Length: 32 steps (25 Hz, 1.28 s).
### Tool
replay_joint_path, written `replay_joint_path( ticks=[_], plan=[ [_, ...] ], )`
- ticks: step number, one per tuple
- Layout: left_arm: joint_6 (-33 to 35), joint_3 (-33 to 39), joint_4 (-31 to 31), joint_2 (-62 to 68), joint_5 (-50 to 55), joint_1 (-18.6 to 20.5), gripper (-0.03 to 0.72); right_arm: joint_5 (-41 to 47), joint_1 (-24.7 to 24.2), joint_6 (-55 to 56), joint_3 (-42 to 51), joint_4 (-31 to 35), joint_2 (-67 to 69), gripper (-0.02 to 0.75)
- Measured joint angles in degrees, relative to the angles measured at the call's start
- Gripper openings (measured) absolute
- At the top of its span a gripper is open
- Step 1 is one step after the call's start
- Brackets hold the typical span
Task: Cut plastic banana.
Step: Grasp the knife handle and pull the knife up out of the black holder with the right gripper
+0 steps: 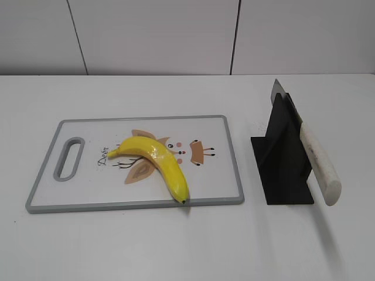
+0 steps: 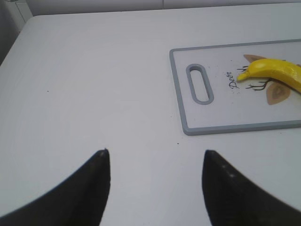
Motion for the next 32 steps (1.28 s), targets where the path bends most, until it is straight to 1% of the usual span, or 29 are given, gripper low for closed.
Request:
replay_joint_path(
  ticks=[29,32],
  plan=[
    [0.0,0.0,0.0,0.0,0.0,0.0,0.586,0.0,0.0,0.0,0.0,0.0,0.0,0.571],
    [0.0,0.0,0.0,0.0,0.0,0.0,0.586,0.0,0.0,0.0,0.0,-0.8,0.0,0.571]
  ],
)
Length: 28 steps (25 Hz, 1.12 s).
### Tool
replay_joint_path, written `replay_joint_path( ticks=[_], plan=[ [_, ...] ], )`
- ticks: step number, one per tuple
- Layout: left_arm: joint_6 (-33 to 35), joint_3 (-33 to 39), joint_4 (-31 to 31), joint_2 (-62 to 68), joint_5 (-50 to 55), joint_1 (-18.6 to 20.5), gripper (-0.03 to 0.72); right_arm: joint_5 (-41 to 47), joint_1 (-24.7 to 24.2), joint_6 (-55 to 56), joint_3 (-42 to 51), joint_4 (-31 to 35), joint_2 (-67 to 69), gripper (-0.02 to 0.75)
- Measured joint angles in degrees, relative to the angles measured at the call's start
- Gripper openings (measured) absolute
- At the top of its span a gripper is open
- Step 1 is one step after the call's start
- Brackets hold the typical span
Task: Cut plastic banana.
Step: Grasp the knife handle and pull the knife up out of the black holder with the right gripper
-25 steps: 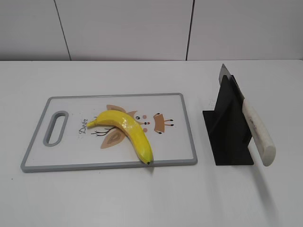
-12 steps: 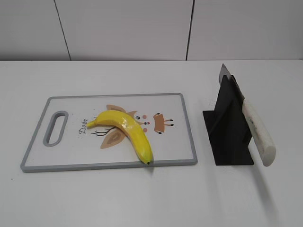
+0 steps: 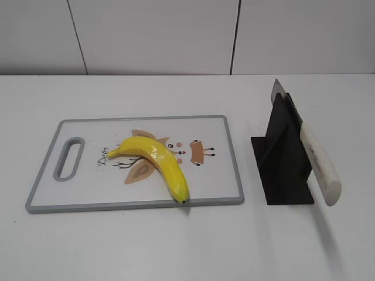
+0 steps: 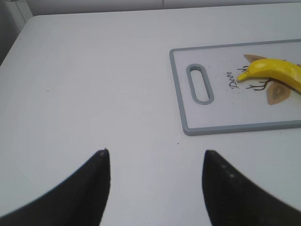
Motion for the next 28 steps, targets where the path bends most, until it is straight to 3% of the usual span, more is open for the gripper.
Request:
replay_joint_path(
  ticks=[10,16,24,28],
  plan=[
    [0.0,0.0,0.0,0.0,0.0,0.0,0.585,3.3,0.0,0.0,-5.8,-0.5,19.0,0.571],
    [0.0,0.0,0.0,0.0,0.0,0.0,0.585,3.7,0.5,0.8,-9.4,2.7,34.1,0.571],
    [0.0,0.0,0.0,0.0,0.0,0.0,0.571,2.7,10.9,5.2,-16.1,3.2,52.9,0.571],
    [0.0,0.0,0.0,0.0,0.0,0.0,0.567,2.7,12.8,5.9,-22.0,5.2,63.3,0.571]
  ],
)
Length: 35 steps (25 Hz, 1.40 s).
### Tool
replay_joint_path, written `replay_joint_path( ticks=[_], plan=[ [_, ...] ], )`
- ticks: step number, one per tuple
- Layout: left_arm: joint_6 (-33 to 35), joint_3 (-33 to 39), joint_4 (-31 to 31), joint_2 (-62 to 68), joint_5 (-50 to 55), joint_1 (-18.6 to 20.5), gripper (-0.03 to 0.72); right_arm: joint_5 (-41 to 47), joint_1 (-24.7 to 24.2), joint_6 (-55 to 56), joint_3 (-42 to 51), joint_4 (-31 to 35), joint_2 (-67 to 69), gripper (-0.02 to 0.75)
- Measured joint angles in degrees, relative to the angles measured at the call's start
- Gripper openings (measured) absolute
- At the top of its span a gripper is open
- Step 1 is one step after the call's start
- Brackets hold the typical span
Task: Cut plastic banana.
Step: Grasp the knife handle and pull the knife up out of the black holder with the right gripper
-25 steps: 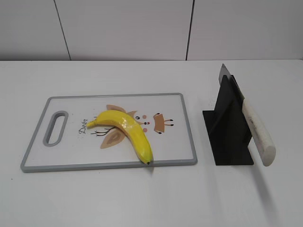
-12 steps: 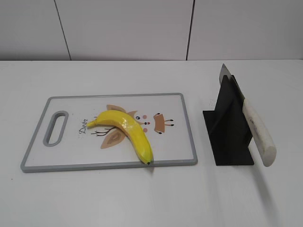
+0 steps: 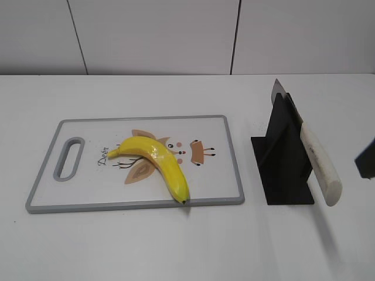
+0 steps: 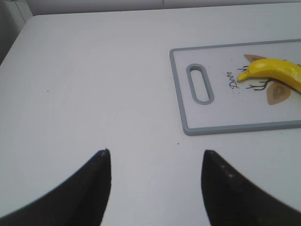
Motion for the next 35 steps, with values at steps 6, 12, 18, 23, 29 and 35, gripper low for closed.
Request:
replay_joint_path(
  ticks=[6,12,18,23,29,35],
  plan=[
    [0.0,0.0,0.0,0.0,0.0,0.0,0.567,1.0,0.1,1.3,-6.1,2.4,13.7,0.571],
    [0.0,0.0,0.0,0.0,0.0,0.0,0.567,-1.9,2.6,6.5,-7.5,-0.6,21.5,0.571],
    [0.0,0.0,0.0,0.0,0.0,0.0,0.556,-4.4,6.2,13.8,-7.5,-5.4,26.8,0.562],
    [0.0,0.0,0.0,0.0,0.0,0.0,0.553,-4.8,6.3,15.4,-7.7,-6.2,28.3,0.401],
    [0.0,0.0,0.0,0.0,0.0,0.0,0.552,-4.1,6.4,17.6,-8.0,-5.4,28.4,0.170],
    [0.0,0.0,0.0,0.0,0.0,0.0,0.544,-2.7,6.4,18.0,-8.3,-5.0,28.1,0.170]
  ],
)
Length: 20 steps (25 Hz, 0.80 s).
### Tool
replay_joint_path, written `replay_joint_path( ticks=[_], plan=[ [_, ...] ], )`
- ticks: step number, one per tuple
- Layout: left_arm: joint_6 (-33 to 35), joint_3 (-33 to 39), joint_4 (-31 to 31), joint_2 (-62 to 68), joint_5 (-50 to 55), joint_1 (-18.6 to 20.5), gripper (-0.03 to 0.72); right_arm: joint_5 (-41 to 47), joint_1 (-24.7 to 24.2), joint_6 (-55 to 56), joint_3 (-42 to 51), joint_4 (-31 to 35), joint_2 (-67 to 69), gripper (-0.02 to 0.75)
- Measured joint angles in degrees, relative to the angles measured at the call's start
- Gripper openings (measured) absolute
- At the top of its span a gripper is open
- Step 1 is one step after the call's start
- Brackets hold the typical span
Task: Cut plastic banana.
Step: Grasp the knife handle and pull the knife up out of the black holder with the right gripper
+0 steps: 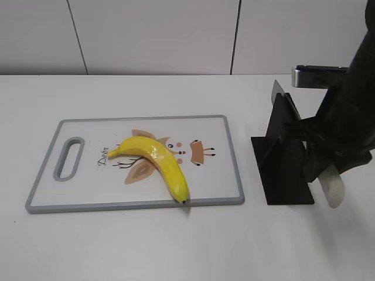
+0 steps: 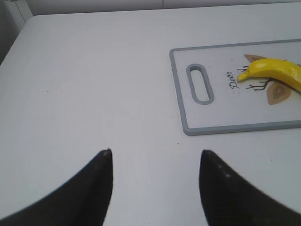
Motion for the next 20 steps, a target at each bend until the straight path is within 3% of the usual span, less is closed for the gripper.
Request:
replay_joint_path(
  ticks=[6,14,20],
  plan=[
    [0.0,0.0,0.0,0.0,0.0,0.0,0.543,4.0,0.0,0.2,-3.5,-1.1,-3.9,0.170],
    [0.0,-0.3,0.1,0.0,-0.1,0.0,0.531,10.3,0.0,0.1,-14.9,-5.5,-5.4,0.169],
    [1.2,-3.5,-2.7,6.9,-0.7,0.0,0.531,9.7,-0.3,-16.1,-20.7,-4.9,-5.4,0.169]
  ],
)
